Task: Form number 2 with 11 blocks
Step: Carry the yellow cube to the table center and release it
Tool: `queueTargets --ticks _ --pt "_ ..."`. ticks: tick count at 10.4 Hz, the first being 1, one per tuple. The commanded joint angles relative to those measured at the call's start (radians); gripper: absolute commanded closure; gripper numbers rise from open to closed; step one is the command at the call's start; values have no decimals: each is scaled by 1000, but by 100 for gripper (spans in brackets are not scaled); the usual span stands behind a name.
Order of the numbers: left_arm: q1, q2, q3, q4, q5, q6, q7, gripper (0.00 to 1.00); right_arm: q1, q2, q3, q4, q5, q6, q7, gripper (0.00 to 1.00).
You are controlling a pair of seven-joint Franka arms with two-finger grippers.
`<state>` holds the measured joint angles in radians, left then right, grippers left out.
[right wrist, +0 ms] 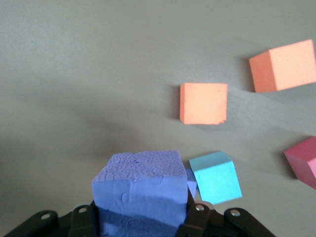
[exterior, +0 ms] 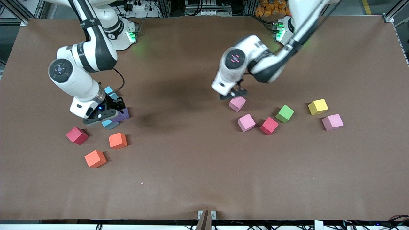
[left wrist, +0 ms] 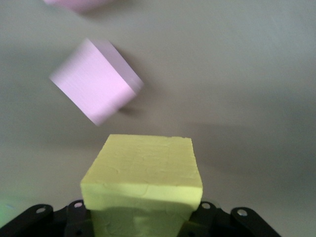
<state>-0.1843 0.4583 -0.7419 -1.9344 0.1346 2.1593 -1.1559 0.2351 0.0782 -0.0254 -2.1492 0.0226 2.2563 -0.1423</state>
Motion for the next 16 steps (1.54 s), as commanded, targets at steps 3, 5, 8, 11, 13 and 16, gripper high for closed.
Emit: queueTargets --ticks 3,5,8,11,13,16 --pt "-256 137 24 26 146 175 -189 75 -23 -116 9 -75 -7 -36 -48 72" --pt "-294 219 32 93 157 174 -183 75 -23 -117 12 -75 -9 -66 -94 72" --pt "-438 270 168 179 148 174 -191 75 -42 -106 12 -72 -9 -63 -199 72" --pt "-481 322 213 235 170 174 -157 73 -46 -95 10 -74 -7 -60 -215 72" --pt "-481 329 213 235 195 174 -122 55 -45 -97 10 -74 -7 -63 -217 72" --pt "-481 329 213 235 191 174 -119 0 -45 -95 10 -74 -7 -67 -221 72"
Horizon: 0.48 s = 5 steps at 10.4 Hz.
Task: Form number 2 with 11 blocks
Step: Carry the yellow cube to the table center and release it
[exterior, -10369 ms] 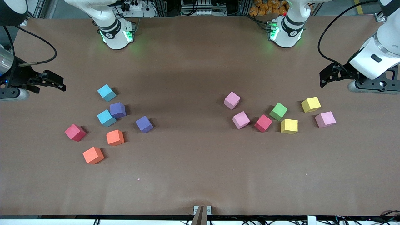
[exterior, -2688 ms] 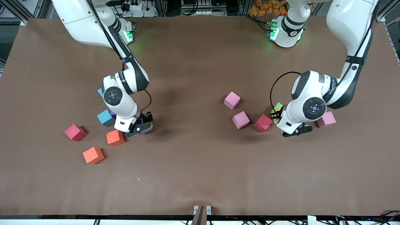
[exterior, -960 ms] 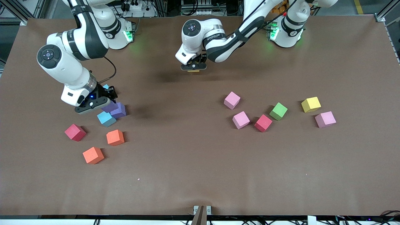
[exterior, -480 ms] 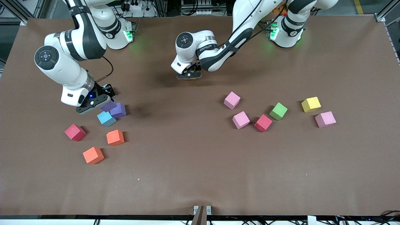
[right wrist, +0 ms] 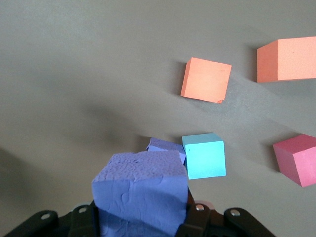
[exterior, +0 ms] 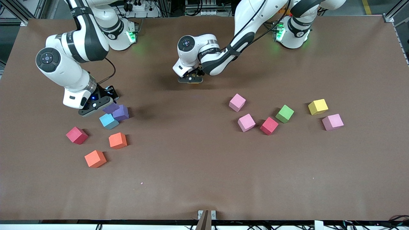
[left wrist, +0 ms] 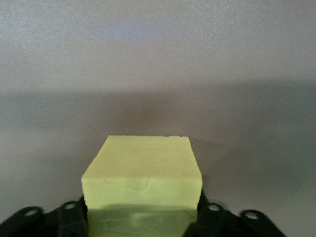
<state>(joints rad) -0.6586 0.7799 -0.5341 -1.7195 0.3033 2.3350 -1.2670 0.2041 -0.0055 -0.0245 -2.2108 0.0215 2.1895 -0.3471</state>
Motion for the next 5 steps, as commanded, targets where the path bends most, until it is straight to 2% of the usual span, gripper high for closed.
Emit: queueTargets --ticks 1,2,5 --pt "0 -11 5 20 13 -12 -15 0 -14 -11 9 -12 -8 -1 -16 72" --pt "11 -39 5 21 8 -40 -47 0 -14 -10 11 -12 -8 -1 -32 72" --pt "135 -163 3 15 7 -164 -97 0 -5 -4 11 -10 -8 -2 -157 72"
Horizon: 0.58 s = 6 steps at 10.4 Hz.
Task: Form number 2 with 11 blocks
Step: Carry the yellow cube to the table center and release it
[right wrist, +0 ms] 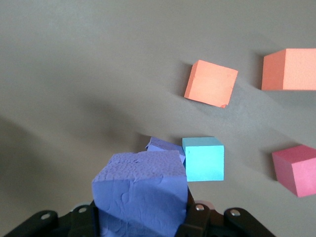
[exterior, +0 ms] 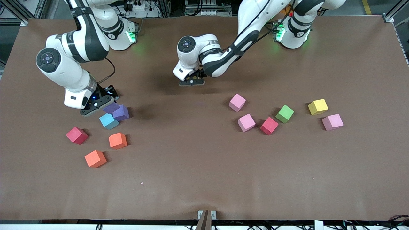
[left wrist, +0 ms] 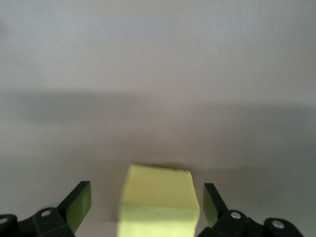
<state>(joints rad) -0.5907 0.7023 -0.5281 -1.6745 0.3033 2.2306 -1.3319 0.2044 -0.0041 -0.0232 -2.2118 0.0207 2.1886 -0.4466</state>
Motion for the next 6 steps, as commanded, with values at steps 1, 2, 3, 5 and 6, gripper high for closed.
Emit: queueTargets --ticks 1,2,3,5,6 --pt "127 -104 -3 -33 7 -89 -39 0 9 -4 17 -9 -7 -3 -66 72" --pt "187 -125 -3 -47 8 -126 -53 0 27 -2 47 -9 -7 -1 -73 72" --pt "260 -159 -3 -83 10 -129 -58 0 50 -2 78 -9 -7 0 -84 73" --pt "421 -220 -10 -132 10 -128 -55 0 78 -8 140 -9 -13 -1 -119 73" --pt "478 -230 -9 -151 10 -128 -49 0 78 -8 164 -11 -13 11 -176 73"
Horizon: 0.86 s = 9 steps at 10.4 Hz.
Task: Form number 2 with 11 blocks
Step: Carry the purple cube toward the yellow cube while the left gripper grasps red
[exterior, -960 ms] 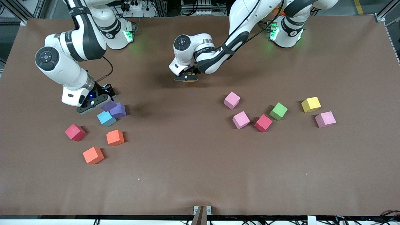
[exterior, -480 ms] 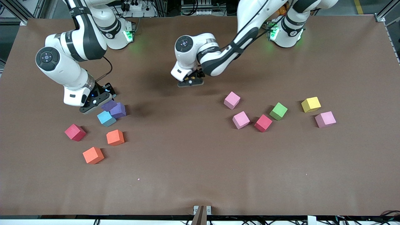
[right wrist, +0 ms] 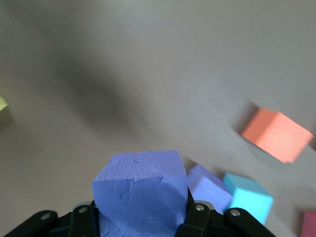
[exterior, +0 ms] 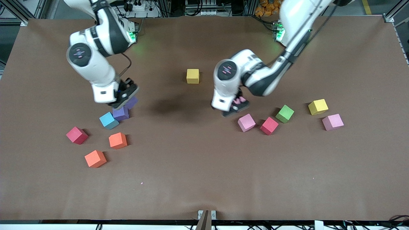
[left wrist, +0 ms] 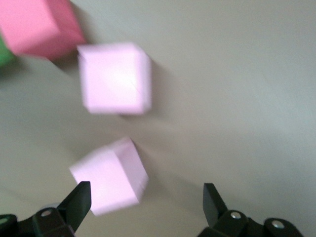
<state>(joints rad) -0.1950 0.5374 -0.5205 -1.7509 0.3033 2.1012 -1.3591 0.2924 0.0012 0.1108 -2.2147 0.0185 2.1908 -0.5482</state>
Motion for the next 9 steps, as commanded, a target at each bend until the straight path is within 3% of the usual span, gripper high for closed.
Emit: queueTargets --ticks 1,5,8,9 --pt "156 -77 -16 -108 14 3 -11 0 -9 -12 49 -25 -12 24 -129 73" --pt "331 -70 -19 -156 -6 89 -43 0 -6 -12 219 -112 -11 96 -191 73" --pt "383 -105 -19 -295 -9 277 -63 0 91 92 233 -183 -11 261 -193 73" --pt "387 -102 -19 -297 -9 286 -73 0 123 103 239 -192 -12 276 -191 73"
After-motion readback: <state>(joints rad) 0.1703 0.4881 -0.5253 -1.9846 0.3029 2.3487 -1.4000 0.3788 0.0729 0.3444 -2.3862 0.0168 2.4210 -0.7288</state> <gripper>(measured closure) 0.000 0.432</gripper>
